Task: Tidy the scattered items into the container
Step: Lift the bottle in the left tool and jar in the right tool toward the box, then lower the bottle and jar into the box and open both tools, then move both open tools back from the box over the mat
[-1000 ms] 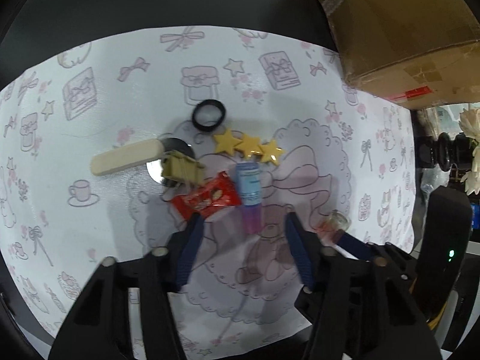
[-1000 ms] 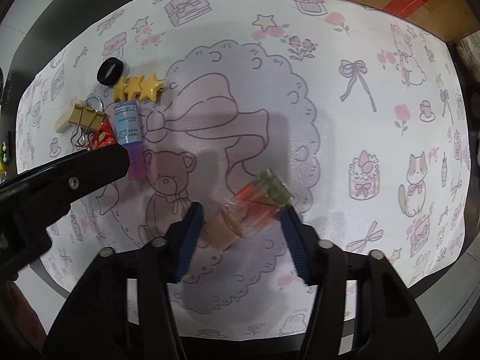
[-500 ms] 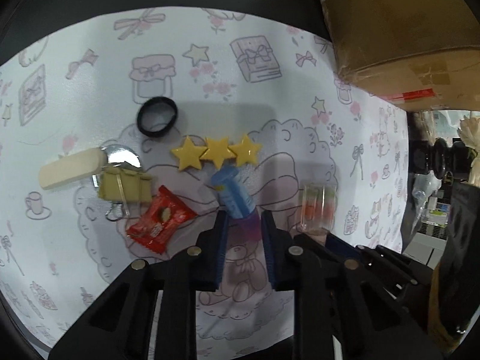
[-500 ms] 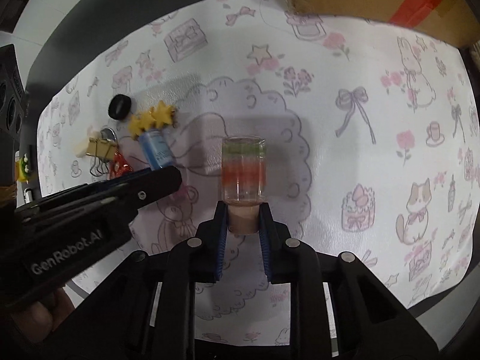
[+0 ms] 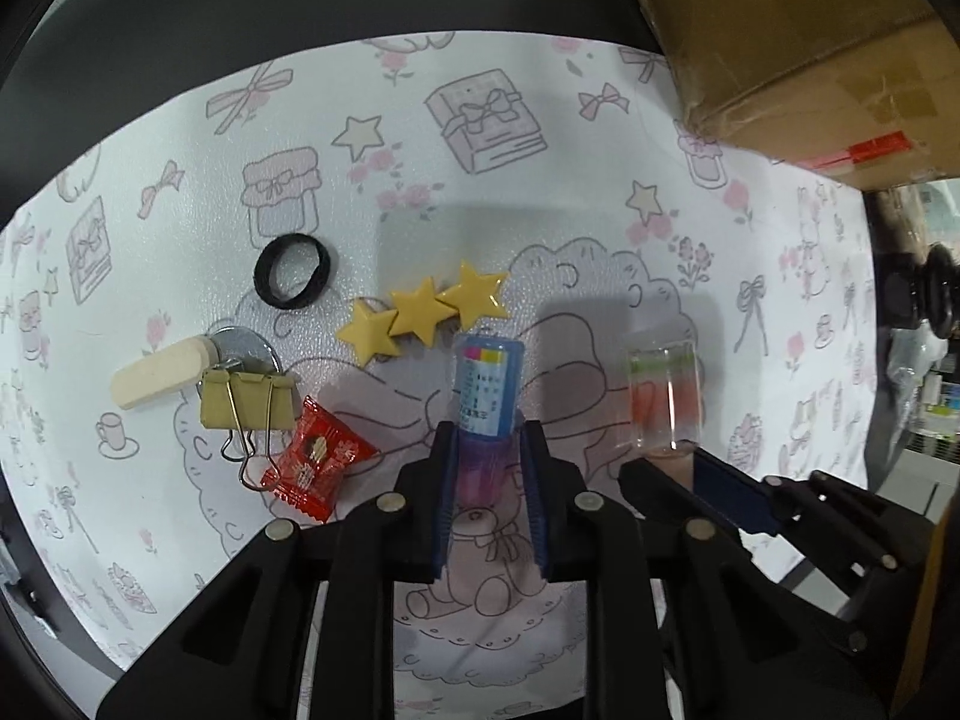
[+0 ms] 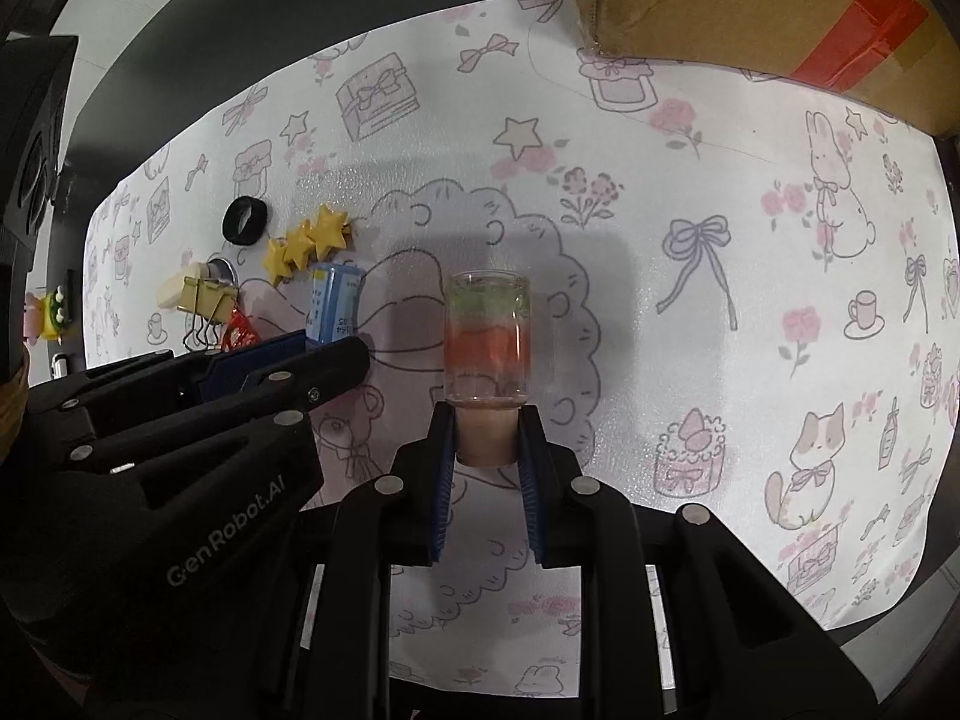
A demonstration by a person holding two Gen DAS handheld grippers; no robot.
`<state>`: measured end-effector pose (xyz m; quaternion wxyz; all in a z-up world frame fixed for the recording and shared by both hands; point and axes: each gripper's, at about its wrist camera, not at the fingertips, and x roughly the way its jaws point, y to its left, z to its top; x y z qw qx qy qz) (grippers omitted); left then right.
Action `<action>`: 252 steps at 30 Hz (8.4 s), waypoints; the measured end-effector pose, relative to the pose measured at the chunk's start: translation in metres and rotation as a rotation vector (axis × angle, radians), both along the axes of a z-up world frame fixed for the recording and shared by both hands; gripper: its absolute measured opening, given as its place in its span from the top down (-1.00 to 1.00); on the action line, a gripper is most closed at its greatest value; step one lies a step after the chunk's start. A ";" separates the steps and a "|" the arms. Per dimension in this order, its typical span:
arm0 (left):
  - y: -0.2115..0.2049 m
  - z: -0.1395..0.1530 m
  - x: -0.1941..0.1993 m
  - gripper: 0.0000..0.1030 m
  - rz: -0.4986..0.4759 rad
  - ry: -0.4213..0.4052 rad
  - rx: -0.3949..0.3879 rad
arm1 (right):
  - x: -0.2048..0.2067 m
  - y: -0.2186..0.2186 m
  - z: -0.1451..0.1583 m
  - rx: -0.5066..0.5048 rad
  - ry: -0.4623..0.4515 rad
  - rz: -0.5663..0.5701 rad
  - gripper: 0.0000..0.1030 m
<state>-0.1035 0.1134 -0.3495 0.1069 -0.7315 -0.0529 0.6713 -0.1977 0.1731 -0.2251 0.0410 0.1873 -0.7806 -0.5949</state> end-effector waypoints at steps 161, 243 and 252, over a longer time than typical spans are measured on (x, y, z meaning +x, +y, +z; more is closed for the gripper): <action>0.207 0.229 -0.142 0.56 -0.062 0.460 -0.037 | 0.267 0.214 -0.223 0.016 -0.187 -0.318 -0.09; -0.112 0.152 0.075 -0.99 0.071 0.271 -0.176 | 0.116 0.051 0.080 0.079 -0.153 -0.072 -1.00; -0.115 0.104 0.061 -0.99 0.037 0.239 -0.173 | 0.069 0.041 0.058 0.046 -0.148 -0.039 -1.00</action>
